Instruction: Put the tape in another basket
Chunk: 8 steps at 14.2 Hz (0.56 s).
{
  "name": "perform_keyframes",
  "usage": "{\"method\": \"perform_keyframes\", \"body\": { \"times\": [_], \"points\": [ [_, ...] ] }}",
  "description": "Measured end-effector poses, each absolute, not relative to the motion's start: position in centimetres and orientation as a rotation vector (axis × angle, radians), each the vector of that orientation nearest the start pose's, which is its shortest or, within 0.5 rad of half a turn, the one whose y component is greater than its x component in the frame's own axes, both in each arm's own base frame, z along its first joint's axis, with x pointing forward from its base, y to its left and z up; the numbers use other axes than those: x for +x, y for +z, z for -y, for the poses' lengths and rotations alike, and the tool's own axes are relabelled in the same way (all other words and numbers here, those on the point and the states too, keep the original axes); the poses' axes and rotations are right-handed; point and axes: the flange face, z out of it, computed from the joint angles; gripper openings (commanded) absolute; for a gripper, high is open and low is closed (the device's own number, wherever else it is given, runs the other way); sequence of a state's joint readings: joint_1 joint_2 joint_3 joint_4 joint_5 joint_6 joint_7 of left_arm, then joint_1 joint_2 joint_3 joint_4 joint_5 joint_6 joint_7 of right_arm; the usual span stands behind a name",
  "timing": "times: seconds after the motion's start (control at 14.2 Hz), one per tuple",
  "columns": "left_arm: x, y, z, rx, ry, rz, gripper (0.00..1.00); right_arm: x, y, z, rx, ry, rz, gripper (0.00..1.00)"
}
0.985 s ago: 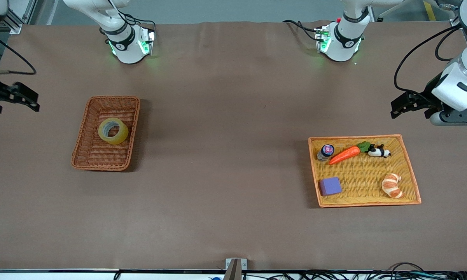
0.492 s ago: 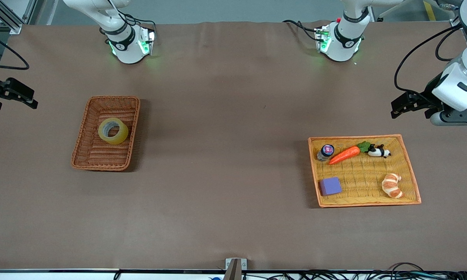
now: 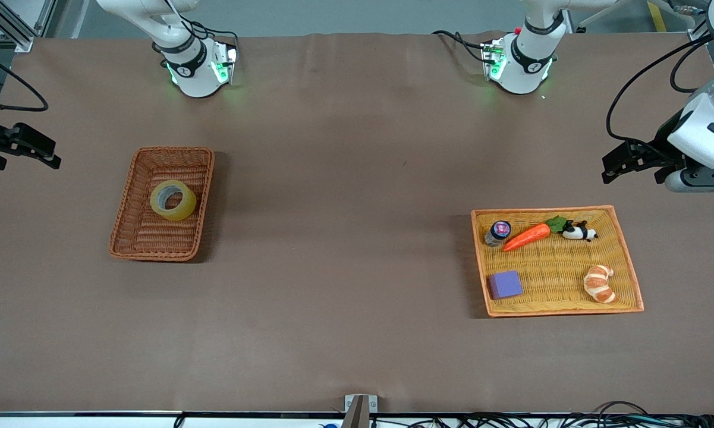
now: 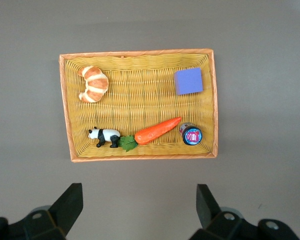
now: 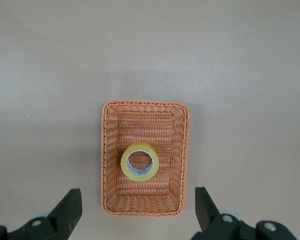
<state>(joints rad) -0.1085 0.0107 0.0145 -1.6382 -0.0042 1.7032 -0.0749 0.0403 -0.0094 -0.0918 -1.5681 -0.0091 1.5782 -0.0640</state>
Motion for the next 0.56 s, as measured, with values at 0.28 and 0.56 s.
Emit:
{"method": "perform_keyframes", "body": {
  "times": [0.28,0.56],
  "points": [
    [56.74,59.79,5.38,-3.149,-0.084,-0.029,1.0,55.17,63.15,2.99,-3.151,-0.029,0.018,1.0],
    [57.06,59.38,5.42,-3.148,-0.075,-0.03,1.0,55.09,63.16,2.96,-3.151,-0.021,-0.014,1.0]
  ]
}}
